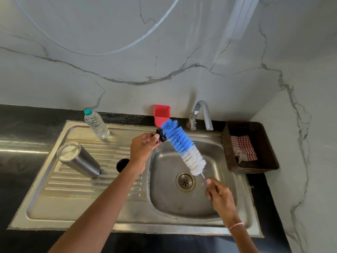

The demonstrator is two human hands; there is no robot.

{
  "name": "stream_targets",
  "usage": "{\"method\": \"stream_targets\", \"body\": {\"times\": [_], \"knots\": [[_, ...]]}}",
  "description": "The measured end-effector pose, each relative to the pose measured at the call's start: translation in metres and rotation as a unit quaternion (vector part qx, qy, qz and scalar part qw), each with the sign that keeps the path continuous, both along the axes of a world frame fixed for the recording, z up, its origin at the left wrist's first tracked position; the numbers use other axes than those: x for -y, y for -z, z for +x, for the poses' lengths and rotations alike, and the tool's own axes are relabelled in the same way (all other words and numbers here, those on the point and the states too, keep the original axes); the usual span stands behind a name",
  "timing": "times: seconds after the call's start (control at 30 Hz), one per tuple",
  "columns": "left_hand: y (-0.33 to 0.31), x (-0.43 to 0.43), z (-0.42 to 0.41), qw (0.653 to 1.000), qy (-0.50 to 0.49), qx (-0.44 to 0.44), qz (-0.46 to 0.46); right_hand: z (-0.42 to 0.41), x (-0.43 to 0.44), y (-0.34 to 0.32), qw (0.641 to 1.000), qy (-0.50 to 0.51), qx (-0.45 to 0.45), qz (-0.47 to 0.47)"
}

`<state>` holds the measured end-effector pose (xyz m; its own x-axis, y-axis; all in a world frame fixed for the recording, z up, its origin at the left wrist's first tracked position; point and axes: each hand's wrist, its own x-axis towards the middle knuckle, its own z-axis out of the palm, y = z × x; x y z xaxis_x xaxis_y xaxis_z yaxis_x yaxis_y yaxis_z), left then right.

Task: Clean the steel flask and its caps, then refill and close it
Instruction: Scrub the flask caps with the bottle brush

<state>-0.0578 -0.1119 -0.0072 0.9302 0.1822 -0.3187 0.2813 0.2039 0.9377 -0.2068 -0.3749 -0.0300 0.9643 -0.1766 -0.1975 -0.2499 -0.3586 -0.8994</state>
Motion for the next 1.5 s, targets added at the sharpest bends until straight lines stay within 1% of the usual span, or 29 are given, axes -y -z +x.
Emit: {"method": "stream_targets", "body": {"times": [0.1,0.2,0.27,0.33,0.43,0.53,0.6,0.67,0.73,0.83,0.93,1.0,1.17,1.23,1.33,1.4,1.5], "knots": [[0.003,0.018,-0.002,1.000,0.004,-0.019,0.002,-0.007,-0.003,0.009,0.998,0.003,0.017,-0.068],[0.004,0.035,-0.011,0.997,0.043,-0.020,0.057,-0.003,-0.008,0.011,0.986,0.001,0.039,-0.160],[0.005,0.045,-0.018,0.989,0.091,0.001,0.116,0.005,-0.012,0.010,0.982,0.000,0.048,-0.185],[0.008,0.054,-0.023,0.979,0.129,0.006,0.155,0.016,-0.016,0.007,0.978,0.006,0.054,-0.200],[0.006,0.059,-0.027,0.972,0.130,0.005,0.194,0.030,-0.021,0.000,0.971,0.011,0.051,-0.232],[-0.001,0.053,-0.022,0.983,0.059,0.001,0.175,0.024,-0.014,0.003,0.973,0.008,0.031,-0.230],[-0.004,0.046,-0.016,0.991,0.009,-0.018,0.132,0.007,-0.004,0.009,0.974,0.009,0.020,-0.226],[-0.006,0.041,-0.015,0.992,-0.009,-0.028,0.120,-0.006,0.003,0.014,0.978,0.012,0.014,-0.210],[-0.006,0.044,-0.019,0.991,0.000,-0.028,0.128,-0.007,0.003,0.015,0.977,0.013,0.014,-0.214],[-0.007,0.055,-0.029,0.986,0.048,-0.012,0.158,0.013,-0.007,0.010,0.971,0.017,0.010,-0.237],[-0.014,0.060,-0.030,0.976,0.089,0.010,0.201,0.030,-0.009,0.003,0.971,0.026,0.009,-0.238],[-0.018,0.057,-0.026,0.971,0.092,0.013,0.218,0.030,-0.004,0.002,0.970,0.026,0.011,-0.242],[-0.015,0.040,-0.017,0.983,0.046,0.001,0.175,0.002,0.012,0.010,0.972,0.032,-0.002,-0.234],[-0.015,0.044,-0.021,0.984,0.062,0.001,0.165,0.000,0.012,0.010,0.971,0.039,0.008,-0.235],[-0.013,0.057,-0.030,0.981,0.115,0.015,0.157,0.016,0.002,0.005,0.967,0.039,0.029,-0.249],[-0.014,0.064,-0.033,0.980,0.135,0.021,0.142,0.028,-0.003,0.000,0.967,0.043,0.027,-0.249],[-0.016,0.060,-0.029,0.984,0.109,0.025,0.135,0.028,-0.001,0.003,0.967,0.044,0.023,-0.251]]}}
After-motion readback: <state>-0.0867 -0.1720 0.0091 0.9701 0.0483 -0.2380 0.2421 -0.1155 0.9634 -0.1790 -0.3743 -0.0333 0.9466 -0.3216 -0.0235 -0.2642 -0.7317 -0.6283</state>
